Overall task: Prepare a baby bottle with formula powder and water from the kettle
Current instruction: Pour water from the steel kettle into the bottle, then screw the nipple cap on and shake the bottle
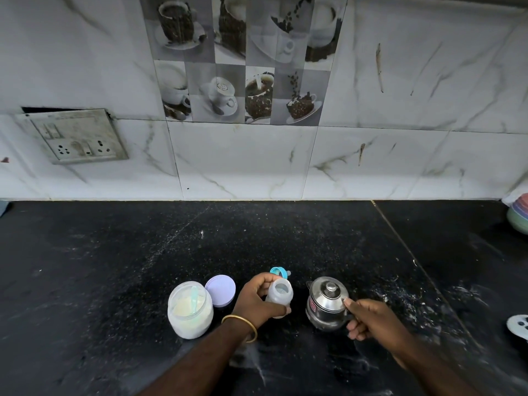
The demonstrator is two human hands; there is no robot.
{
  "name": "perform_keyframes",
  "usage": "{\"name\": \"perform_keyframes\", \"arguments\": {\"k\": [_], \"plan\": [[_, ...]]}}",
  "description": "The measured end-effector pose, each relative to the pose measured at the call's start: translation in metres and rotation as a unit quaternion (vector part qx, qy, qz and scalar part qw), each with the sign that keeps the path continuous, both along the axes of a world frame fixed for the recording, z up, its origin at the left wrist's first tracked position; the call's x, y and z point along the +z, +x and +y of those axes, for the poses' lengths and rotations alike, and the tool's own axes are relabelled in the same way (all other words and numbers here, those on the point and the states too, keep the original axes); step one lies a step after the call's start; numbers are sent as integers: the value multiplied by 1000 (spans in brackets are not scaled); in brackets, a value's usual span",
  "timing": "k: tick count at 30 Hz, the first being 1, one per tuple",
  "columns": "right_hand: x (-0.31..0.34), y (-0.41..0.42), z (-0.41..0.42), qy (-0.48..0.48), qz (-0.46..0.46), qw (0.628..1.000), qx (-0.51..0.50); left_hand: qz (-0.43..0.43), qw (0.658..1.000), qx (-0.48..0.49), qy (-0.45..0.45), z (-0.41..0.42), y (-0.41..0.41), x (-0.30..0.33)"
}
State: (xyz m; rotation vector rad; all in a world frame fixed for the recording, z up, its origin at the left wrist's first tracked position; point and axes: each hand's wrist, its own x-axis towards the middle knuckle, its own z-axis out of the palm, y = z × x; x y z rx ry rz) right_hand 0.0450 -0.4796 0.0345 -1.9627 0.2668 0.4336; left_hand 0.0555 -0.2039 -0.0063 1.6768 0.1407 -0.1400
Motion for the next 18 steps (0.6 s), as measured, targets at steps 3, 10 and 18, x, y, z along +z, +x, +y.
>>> {"name": "perform_keyframes", "arguments": {"k": [3, 10, 18], "plan": [[-5, 3, -2, -1, -6, 1000, -3, 0, 1000, -2, -4, 4, 0, 1], [4, 4, -3, 15, 53, 998, -11, -6, 1000, 5, 3, 11, 0, 1], [89, 5, 45, -222, -183, 956, 50, -15, 1000, -2, 12, 19, -1, 0]]}}
